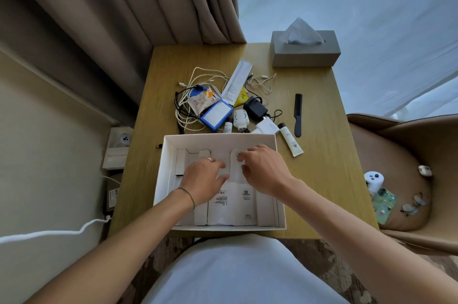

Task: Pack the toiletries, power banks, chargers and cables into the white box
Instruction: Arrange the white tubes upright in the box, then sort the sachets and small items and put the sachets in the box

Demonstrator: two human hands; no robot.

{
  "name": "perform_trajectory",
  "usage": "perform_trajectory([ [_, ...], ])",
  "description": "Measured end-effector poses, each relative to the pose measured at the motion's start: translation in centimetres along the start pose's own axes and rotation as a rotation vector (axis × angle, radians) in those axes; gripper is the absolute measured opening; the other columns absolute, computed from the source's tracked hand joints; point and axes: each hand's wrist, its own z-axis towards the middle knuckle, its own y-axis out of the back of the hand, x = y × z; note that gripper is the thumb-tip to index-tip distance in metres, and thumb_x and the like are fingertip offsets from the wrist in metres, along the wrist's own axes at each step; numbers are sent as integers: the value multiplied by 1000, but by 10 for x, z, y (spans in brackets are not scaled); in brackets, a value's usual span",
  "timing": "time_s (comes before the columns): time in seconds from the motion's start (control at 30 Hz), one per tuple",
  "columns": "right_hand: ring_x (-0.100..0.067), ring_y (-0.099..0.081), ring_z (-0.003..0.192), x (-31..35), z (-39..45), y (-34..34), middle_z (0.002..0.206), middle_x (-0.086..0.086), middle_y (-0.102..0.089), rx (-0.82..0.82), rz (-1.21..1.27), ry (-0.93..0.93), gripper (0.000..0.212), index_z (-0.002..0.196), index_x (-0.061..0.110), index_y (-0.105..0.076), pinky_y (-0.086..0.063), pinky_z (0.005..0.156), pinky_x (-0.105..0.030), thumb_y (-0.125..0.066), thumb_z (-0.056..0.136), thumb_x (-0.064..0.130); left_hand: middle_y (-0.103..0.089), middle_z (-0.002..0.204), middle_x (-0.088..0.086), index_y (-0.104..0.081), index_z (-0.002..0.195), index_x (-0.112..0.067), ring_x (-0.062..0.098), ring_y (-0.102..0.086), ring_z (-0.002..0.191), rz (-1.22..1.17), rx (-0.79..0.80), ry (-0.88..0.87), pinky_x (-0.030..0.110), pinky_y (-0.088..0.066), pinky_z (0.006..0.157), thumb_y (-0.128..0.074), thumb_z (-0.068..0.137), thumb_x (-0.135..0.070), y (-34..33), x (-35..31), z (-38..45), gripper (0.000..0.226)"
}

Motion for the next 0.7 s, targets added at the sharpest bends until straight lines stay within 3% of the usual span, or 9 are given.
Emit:
perform_trajectory([
  [0.17, -18, -60, 98, 2, 25, 22, 106, 3, -74, -75, 126, -3, 25, 109, 23, -73, -47, 71, -28, -56, 93, 15, -70, 98, -6, -71, 109, -25, 12, -63, 87, -136, -240, -8, 32, -56, 68, -57, 96, -39, 44, -12, 7, 24],
  [0.33, -18, -60, 94, 0, 59, 41, 101, 3, -74, -96, 153, -42, 26, 107, 23, -74, -54, 73, -36, -55, 93, 13, -67, 93, -7, -68, 100, -24, 11, -59, 85, -205, -368, -24, 31, -51, 63, -50, 96, -37, 78, -10, 30, 22],
  [0.47, -16, -60, 90, -5, 89, 49, 100, 5, -74, -111, 133, -103, 25, 107, 24, -75, -52, 67, -31, -57, 92, 13, -68, 101, -4, -69, 106, -22, 15, -60, 90, -176, -333, 14, 30, -50, 63, -56, 96, -32, 93, 6, 58, 19],
  [0.63, -20, -65, 96, -20, 129, 49, 108, 2, -75, -55, 164, -222, 27, 113, 23, -73, -58, 75, -39, -56, 93, 16, -66, 115, -2, -65, 116, -23, 17, -58, 103, -159, -255, 54, 24, -46, 69, -58, 94, -30, 99, 32, 93, 24],
  [0.7, -21, -67, 94, -28, 146, 45, 110, 1, -75, -30, 204, -275, 29, 112, 22, -73, -58, 74, -36, -54, 92, 15, -66, 117, -2, -65, 116, -22, 18, -57, 107, -166, -247, 58, 23, -43, 74, -61, 93, -27, 101, 41, 106, 24],
])
